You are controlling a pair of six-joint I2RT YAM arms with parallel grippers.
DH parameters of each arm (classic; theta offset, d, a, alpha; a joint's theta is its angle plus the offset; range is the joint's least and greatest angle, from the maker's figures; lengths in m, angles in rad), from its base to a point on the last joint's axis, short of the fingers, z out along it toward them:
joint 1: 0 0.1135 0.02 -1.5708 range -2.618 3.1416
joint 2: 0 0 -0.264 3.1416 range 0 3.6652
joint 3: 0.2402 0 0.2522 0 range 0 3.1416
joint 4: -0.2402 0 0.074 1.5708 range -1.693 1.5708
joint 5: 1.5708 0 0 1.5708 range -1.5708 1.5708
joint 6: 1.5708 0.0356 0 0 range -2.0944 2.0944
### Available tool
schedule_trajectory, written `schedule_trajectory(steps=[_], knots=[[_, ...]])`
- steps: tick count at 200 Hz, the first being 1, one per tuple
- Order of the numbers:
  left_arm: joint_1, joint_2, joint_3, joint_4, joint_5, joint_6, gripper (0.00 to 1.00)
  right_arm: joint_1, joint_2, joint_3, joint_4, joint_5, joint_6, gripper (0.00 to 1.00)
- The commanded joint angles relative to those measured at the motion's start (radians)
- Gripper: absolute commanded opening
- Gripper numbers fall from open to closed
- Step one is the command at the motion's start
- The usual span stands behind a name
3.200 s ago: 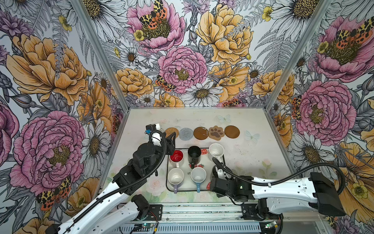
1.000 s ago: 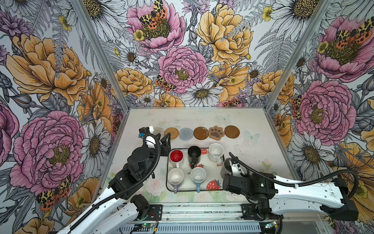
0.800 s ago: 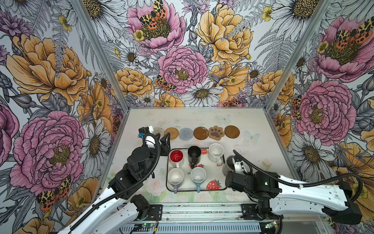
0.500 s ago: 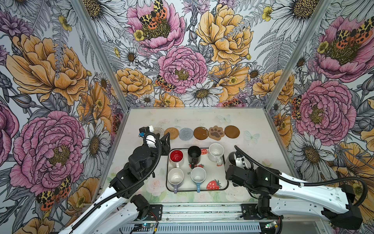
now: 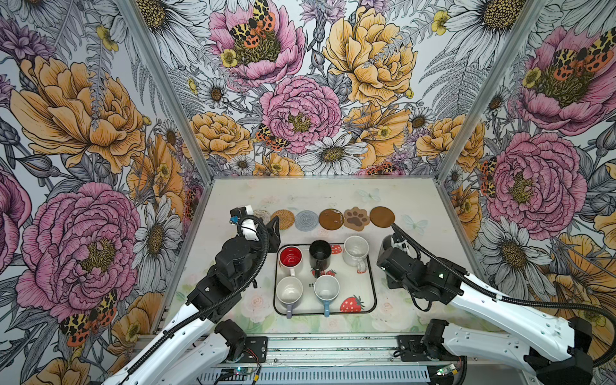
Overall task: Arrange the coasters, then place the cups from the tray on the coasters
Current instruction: 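Carry the grey mug with the right gripper over the plain brown disc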
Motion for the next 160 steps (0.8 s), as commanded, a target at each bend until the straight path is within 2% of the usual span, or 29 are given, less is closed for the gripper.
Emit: schedule_trajectory(steps=[1, 73, 127, 160], knots=[[0.021, 0.012, -0.026, 0.061, 0.044, 0.002, 0.56, -0.073, 0.016, 0.026, 0.157, -0.018, -0.113, 0.00], [0.084, 0.081, -0.033, 0.097, 0.087, -0.009, 0.56, -0.346, 0.152, 0.053, 0.338, -0.171, -0.290, 0.00], [0.175, 0.159, -0.058, 0.192, 0.183, -0.012, 0.56, -0.474, 0.279, 0.114, 0.423, -0.217, -0.355, 0.00], [0.183, 0.190, -0.069, 0.262, 0.238, -0.014, 0.56, -0.556, 0.350, 0.149, 0.490, -0.282, -0.387, 0.00]])
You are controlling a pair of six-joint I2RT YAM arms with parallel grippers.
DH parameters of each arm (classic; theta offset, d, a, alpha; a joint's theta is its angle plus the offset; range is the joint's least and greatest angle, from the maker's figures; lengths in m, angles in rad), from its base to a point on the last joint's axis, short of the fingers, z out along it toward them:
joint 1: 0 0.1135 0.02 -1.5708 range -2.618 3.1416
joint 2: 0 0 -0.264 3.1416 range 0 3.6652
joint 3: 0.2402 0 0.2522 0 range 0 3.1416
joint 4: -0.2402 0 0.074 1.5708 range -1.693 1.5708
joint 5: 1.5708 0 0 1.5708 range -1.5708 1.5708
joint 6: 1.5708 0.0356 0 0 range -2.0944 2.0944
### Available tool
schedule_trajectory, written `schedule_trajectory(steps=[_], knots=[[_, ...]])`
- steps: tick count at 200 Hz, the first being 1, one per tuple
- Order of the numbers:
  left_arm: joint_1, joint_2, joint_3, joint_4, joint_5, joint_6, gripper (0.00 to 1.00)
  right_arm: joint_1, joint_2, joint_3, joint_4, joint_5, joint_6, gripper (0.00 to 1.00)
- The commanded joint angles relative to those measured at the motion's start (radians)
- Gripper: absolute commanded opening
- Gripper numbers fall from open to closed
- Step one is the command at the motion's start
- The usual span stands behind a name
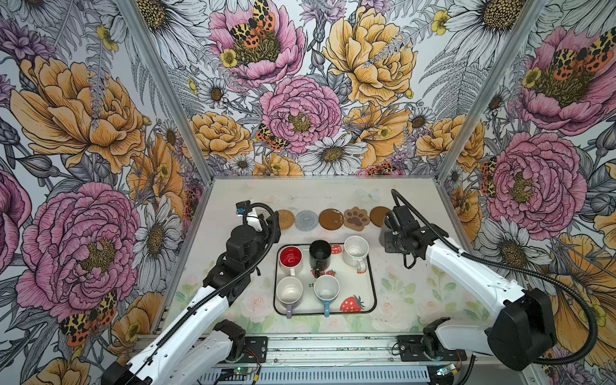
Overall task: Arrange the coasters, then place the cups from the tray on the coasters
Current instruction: 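Carry the grey mug with the right gripper over the plain brown disc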
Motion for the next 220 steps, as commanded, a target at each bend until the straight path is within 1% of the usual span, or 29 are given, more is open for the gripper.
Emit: schedule_trajectory(steps=[1, 13, 48, 106, 170, 220], knots=[[0.007, 0.008, -0.014, 0.091, 0.082, -0.013, 0.55, -0.051, 0.024, 0.071, 0.146, -0.034, -0.043, 0.00], [0.008, 0.009, -0.016, 0.106, 0.092, -0.010, 0.56, -0.077, 0.054, 0.089, 0.167, -0.052, -0.052, 0.00], [0.018, 0.009, -0.012, 0.097, 0.097, -0.014, 0.56, -0.135, 0.152, 0.168, 0.183, -0.057, -0.089, 0.00], [0.030, 0.011, -0.015, 0.103, 0.099, -0.015, 0.56, -0.200, 0.270, 0.265, 0.232, -0.087, -0.124, 0.00], [0.035, 0.015, -0.015, 0.114, 0.105, -0.020, 0.56, -0.209, 0.403, 0.368, 0.260, -0.136, -0.161, 0.00], [0.038, 0.017, -0.018, 0.118, 0.104, -0.020, 0.56, -0.209, 0.461, 0.406, 0.269, -0.136, -0.189, 0.00]])
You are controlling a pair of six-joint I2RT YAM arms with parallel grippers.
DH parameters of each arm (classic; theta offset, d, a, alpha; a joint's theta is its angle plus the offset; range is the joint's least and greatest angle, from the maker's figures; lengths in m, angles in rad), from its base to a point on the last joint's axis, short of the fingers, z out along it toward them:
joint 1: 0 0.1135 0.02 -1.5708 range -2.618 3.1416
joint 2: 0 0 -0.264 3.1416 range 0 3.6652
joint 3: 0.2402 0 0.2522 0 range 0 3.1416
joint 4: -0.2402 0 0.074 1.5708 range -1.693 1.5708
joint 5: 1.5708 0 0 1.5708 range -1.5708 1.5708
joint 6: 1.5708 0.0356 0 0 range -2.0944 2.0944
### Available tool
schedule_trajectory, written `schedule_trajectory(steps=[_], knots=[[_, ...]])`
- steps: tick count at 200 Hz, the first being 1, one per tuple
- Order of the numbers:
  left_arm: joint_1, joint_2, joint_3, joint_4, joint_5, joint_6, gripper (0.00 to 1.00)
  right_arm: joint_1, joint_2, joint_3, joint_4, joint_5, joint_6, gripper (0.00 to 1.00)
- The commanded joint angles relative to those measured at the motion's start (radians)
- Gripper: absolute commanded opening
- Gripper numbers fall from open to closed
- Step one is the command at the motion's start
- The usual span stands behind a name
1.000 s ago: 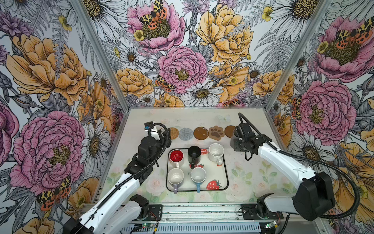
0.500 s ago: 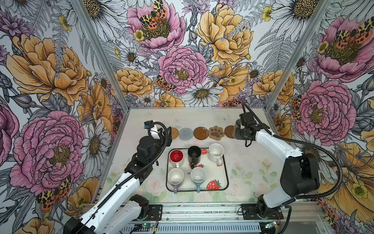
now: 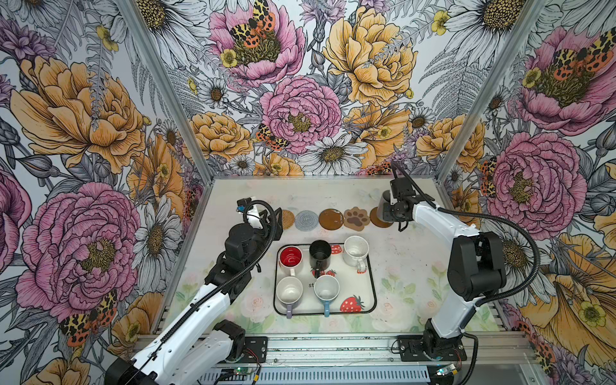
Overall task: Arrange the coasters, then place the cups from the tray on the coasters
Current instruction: 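Carry the grey mug with the right gripper over the plain brown disc, then lower the grey mug onto the plain brown disc with the right gripper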
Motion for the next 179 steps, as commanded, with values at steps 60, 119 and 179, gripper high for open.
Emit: schedule_trajectory(steps=[60, 119, 179], knots=[[0.010, 0.011, -0.008, 0.040, 0.029, -0.019, 0.56, 0.003, 0.029, 0.079, 0.096, -0.007, -0.035, 0.00], [0.011, 0.009, -0.009, 0.037, 0.025, -0.016, 0.56, 0.004, 0.052, 0.084, 0.096, -0.001, -0.045, 0.00], [0.013, 0.010, -0.008, 0.032, 0.028, -0.014, 0.56, 0.002, 0.070, 0.089, 0.097, -0.001, -0.046, 0.00]])
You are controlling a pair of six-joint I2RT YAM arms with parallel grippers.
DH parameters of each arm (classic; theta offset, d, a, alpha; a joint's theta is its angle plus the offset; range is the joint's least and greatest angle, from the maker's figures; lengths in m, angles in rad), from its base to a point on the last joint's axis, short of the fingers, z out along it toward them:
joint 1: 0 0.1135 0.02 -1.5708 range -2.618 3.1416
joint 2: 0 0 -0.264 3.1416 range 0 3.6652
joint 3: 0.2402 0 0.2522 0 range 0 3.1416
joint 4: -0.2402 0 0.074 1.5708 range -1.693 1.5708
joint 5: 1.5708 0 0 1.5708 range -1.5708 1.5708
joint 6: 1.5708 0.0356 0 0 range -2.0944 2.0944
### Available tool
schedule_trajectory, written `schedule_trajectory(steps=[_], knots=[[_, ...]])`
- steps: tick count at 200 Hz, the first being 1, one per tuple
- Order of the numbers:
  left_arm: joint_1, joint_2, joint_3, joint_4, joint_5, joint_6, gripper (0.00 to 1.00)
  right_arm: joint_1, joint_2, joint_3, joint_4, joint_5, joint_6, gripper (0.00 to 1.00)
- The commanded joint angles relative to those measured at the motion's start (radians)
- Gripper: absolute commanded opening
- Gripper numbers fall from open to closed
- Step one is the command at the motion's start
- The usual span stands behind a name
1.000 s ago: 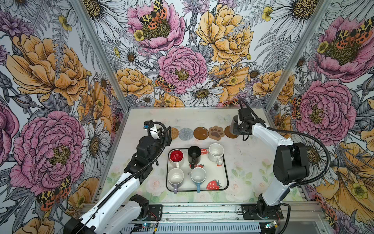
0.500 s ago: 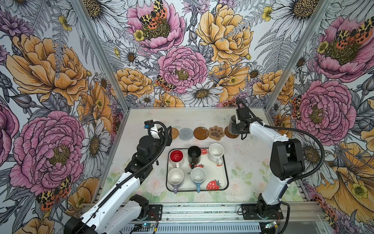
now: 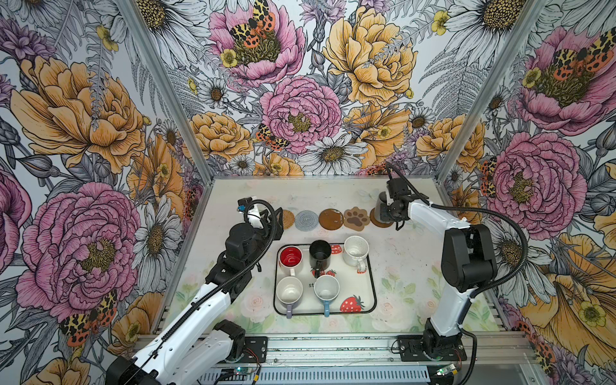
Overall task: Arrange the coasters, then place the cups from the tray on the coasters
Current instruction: 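Lower the grey mug onto the plain brown disc with the right gripper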
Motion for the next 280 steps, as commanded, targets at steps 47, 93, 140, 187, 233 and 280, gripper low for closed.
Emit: schedule_trajectory(steps=[47, 93, 140, 187, 233, 280], knots=[[0.012, 0.002, -0.008, 0.022, 0.018, -0.012, 0.56, 0.003, -0.007, 0.047, 0.076, 0.015, -0.008, 0.00], [0.012, 0.007, -0.005, 0.024, 0.023, -0.016, 0.56, 0.003, -0.008, 0.045, 0.074, -0.001, -0.021, 0.00], [0.011, 0.006, -0.005, 0.022, 0.024, -0.018, 0.56, 0.003, -0.005, 0.036, 0.074, 0.002, -0.024, 0.00], [0.012, 0.002, -0.006, 0.019, 0.028, -0.020, 0.56, 0.002, -0.003, 0.028, 0.074, 0.011, -0.024, 0.00], [0.011, 0.000, -0.006, 0.018, 0.026, -0.020, 0.56, 0.002, 0.001, 0.027, 0.073, 0.019, -0.025, 0.00], [0.012, 0.000, -0.006, 0.018, 0.025, -0.019, 0.56, 0.001, 0.000, 0.013, 0.073, 0.026, -0.025, 0.00]])
